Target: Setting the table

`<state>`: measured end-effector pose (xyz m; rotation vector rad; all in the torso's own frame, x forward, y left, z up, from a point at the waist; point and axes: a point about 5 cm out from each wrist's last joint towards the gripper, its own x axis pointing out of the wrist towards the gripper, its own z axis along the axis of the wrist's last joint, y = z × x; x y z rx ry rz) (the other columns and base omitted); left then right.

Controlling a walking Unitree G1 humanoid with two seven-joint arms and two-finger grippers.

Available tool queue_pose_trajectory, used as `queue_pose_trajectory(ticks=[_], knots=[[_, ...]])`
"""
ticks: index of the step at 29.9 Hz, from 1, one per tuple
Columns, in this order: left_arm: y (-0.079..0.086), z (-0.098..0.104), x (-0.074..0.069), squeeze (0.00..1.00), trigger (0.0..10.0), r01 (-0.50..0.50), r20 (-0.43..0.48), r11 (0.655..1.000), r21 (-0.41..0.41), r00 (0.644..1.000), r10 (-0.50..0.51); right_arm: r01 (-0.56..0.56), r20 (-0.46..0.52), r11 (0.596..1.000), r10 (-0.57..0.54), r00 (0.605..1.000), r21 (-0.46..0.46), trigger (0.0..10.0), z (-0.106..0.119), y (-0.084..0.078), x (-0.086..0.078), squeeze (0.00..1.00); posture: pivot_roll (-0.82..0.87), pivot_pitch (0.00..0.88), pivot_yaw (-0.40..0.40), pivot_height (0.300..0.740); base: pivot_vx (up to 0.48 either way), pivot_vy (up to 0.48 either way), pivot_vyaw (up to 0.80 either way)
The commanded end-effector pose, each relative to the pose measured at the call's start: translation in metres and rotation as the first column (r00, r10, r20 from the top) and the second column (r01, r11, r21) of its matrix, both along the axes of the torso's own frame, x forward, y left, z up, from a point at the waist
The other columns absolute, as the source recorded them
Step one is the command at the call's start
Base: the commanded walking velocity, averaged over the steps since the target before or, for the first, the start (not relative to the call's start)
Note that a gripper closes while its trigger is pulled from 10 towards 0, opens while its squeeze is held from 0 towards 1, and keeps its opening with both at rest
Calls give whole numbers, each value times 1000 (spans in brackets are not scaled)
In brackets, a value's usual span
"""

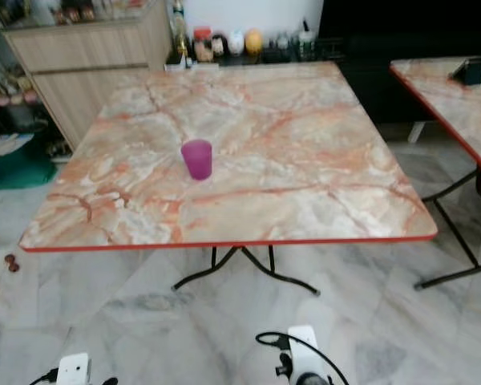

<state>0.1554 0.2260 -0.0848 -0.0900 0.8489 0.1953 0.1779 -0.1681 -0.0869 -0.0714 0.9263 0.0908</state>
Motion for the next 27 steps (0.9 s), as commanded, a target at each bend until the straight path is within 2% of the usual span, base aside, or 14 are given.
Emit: queue_pose_trajectory(ticks=[1, 9, 16, 24, 25, 26, 27], knots=[[0, -2, -6, 0, 10000, 10, -17, 1000, 3, 1000, -10, -6, 7, 1000, 6, 1000, -3, 10000, 0, -4, -2, 0, -66, 0, 51, 740, 0, 0, 0], [0, -1, -5, 0, 10000, 13, 7, 1000, 12, 1000, -13, -12, 1, 1000, 12, 1000, -9, 10000, -1, -8, -6, 0, -62, 0, 53, 740, 0, 0, 0], [1, 6, 1, 0, 10000, 15, 115, 999, 32, 993, -19, -18, 4, 1000, 18, 1000, -8, 10000, -1, -5, -5, 0, -60, 0, 57, 740, 0, 0, 0], [0, 11, 6, 0, 10000, 66, 171, 994, 86, 982, -80, -12, -6, 1000, 12, 1000, -10, 10000, -2, -5, -7, 0, -49, 0, 57, 740, 0, 0, 0], [0, 25, 24, 0, 10000, 74, 290, 993, 90, 952, -97, -13, -6, 1000, 13, 1000, -10, 10000, -2, -5, -7, 0, -47, 0, 57, 740, 0, 0, 0], [3, 58, 53, 0, 10000, 100, 492, 983, 154, 855, -164, -16, -10, 1000, 16, 1000, -11, 10000, -3, -4, -7, 0, -43, 0, 56, 740, 0, 0, 0], [3, 69, 58, 0, 10000, 107, 543, 978, 177, 819, -188, -17, -12, 1000, 17, 1000, -10, 10000, -3, -3, -8, 0, -41, 0, 55, 740, 0, 0, 0]])
